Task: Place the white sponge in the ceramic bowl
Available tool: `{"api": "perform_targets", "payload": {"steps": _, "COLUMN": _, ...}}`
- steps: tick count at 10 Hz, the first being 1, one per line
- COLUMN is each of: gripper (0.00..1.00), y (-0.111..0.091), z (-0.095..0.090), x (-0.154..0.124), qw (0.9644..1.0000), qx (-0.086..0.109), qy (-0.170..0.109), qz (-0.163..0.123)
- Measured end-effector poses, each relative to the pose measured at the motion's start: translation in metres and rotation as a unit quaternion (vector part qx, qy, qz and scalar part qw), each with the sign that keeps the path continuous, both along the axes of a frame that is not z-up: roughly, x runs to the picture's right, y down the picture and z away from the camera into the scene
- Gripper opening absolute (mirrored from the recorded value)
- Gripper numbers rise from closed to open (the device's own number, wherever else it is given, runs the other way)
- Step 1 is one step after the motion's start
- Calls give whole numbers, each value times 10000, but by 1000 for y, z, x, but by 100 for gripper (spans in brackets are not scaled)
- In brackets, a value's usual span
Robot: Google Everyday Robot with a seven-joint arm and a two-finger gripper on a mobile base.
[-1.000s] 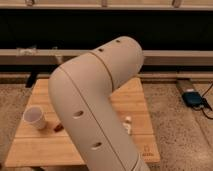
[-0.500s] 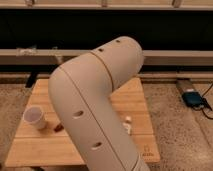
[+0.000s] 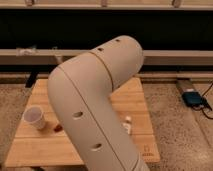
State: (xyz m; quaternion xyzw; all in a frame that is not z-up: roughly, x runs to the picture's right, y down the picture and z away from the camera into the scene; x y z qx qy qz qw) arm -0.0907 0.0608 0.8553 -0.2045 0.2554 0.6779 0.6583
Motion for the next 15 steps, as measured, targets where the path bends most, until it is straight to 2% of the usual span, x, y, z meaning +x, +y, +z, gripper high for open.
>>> {"api": "perform_targets", "payload": {"steps": 1, "gripper": 69, "y": 3, "z": -13, "x": 2, "qw": 10000, "qx": 88, "qy": 28, "qz": 32}}
{"api": "perform_targets", "payload": {"steps": 2, "gripper": 69, "y": 11, "z": -35, "x": 12, "qw": 9997, "qx": 206, "qy": 86, "qz": 118}}
{"api": "perform_targets", "payload": {"steps": 3, "gripper": 69, "y": 25, "z": -55, "x": 23, "qw": 9992, "qx": 282, "qy": 149, "qz": 242}}
{"api": "perform_targets", "payload": {"steps": 5, "gripper": 69, "y": 57, "z": -83, "x": 48, "qw": 9975, "qx": 341, "qy": 275, "qz": 562}}
{"api": "perform_targets", "payload": {"steps": 6, "gripper": 69, "y": 69, "z": -88, "x": 57, "qw": 9963, "qx": 308, "qy": 317, "qz": 731}}
{"api": "perform_targets", "payload": {"steps": 8, "gripper": 69, "y": 95, "z": -78, "x": 72, "qw": 9925, "qx": 120, "qy": 427, "qz": 1139}}
{"api": "perform_targets", "payload": {"steps": 11, "gripper": 69, "y": 124, "z": -48, "x": 83, "qw": 9850, "qx": -241, "qy": 536, "qz": 1625}}
{"api": "perform_targets", "payload": {"steps": 12, "gripper": 69, "y": 131, "z": -41, "x": 85, "qw": 9822, "qx": -345, "qy": 574, "qz": 1756}}
{"api": "perform_targets", "payload": {"steps": 15, "gripper": 69, "y": 139, "z": -37, "x": 100, "qw": 9762, "qx": -467, "qy": 692, "qz": 2002}}
